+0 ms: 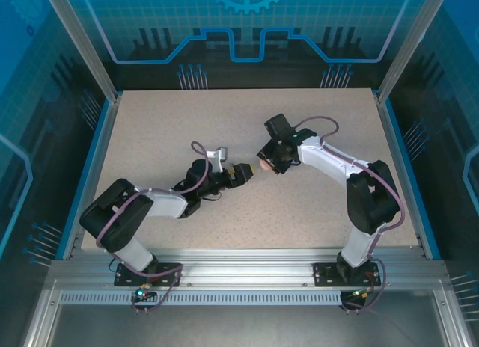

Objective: Insert the wireless bluetooth earbuds into the charging case

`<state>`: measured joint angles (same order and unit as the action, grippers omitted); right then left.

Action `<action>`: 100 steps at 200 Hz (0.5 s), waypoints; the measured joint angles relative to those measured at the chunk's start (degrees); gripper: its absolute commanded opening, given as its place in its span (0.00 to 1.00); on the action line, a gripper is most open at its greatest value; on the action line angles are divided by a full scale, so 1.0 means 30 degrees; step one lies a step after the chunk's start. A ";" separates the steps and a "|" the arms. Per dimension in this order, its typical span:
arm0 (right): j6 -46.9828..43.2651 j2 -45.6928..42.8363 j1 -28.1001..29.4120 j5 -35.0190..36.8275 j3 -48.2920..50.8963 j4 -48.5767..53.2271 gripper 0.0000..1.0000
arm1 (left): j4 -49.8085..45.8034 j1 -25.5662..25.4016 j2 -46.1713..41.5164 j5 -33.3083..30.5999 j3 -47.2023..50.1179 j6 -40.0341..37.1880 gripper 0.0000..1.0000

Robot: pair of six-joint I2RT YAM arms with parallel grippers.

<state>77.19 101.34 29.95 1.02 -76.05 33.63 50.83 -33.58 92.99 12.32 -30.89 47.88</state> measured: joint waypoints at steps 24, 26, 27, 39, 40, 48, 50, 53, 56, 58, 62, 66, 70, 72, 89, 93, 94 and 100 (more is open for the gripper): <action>0.1064 0.0000 0.0102 -0.0284 0.0000 -0.0284 0.41 | 0.0882 -0.0240 0.0729 -0.0423 -0.0029 -0.0007 0.76; 0.1151 0.0000 0.0109 -0.0299 0.0000 -0.0321 0.41 | 0.0925 -0.0262 0.0794 -0.0430 -0.0029 -0.0029 0.76; 0.1180 0.0000 0.0109 -0.0306 0.0000 -0.0328 0.41 | 0.0954 -0.0262 0.0816 -0.0437 -0.0036 -0.0015 0.75; 0.1523 0.0000 0.0248 -0.0452 0.0000 -0.0444 0.41 | 0.1290 -0.0350 0.1173 -0.0597 -0.0058 0.0007 0.73; 0.1552 0.0000 0.0255 -0.0459 0.0000 -0.0452 0.41 | 0.1297 -0.0357 0.1188 -0.0597 -0.0058 0.0015 0.72; 0.1749 0.0000 0.0386 -0.0510 0.0000 -0.0503 0.41 | 0.1443 -0.0423 0.1406 -0.0685 -0.0109 0.0036 0.71; 0.1792 0.0000 0.0423 -0.0510 0.0000 -0.0517 0.41 | 0.1472 -0.0437 0.1443 -0.0685 -0.0124 0.0015 0.70; 0.1829 0.0000 0.0466 -0.0517 0.0000 -0.0532 0.41 | 0.1530 -0.0459 0.1515 -0.0707 -0.0153 0.0022 0.70; 0.1887 0.0000 0.0532 -0.0517 0.0000 -0.0539 0.41 | 0.1596 -0.0495 0.1603 -0.0736 -0.0189 0.0022 0.69; 0.1909 0.0000 0.0554 -0.0517 0.0000 -0.0539 0.41 | 0.1617 -0.0510 0.1639 -0.0743 -0.0211 0.0022 0.69; 0.1996 0.0000 0.0648 -0.0525 -0.0007 -0.0539 0.41 | 0.1683 -0.0539 0.1741 -0.0750 -0.0277 0.0029 0.68; 0.2033 0.0000 0.0692 -0.0525 -0.0007 -0.0539 0.41 | 0.1741 -0.0568 0.1807 -0.0758 -0.0328 0.0022 0.67; 0.2098 0.0000 0.0780 -0.0532 -0.0007 -0.0539 0.41 | 0.1756 -0.0597 0.1887 -0.0801 -0.0401 0.0036 0.66; 0.2127 0.0000 0.0801 -0.0525 -0.0007 -0.0539 0.41 | 0.1763 -0.0612 0.1916 -0.0809 -0.0437 0.0022 0.66; 0.2280 0.0000 0.1042 -0.0576 -0.0044 -0.0539 0.41 | 0.1938 -0.0670 0.2200 -0.0882 -0.0707 0.0080 0.62; 0.2295 0.0000 0.1086 -0.0583 -0.0044 -0.0554 0.40 | 0.1974 -0.0670 0.2237 -0.0896 -0.0758 0.0051 0.62; 0.2295 0.0000 0.1100 -0.0583 -0.0051 -0.0561 0.41 | 0.1996 -0.0670 0.2259 -0.0896 -0.0780 0.0058 0.61; 0.2295 0.0000 0.1151 -0.0583 -0.0058 -0.0568 0.41 | 0.2040 -0.0670 0.2324 -0.0954 -0.0852 0.0066 0.60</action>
<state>84.07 101.34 33.41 -0.73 -76.23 31.92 56.95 -35.59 99.96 9.45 -33.45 48.07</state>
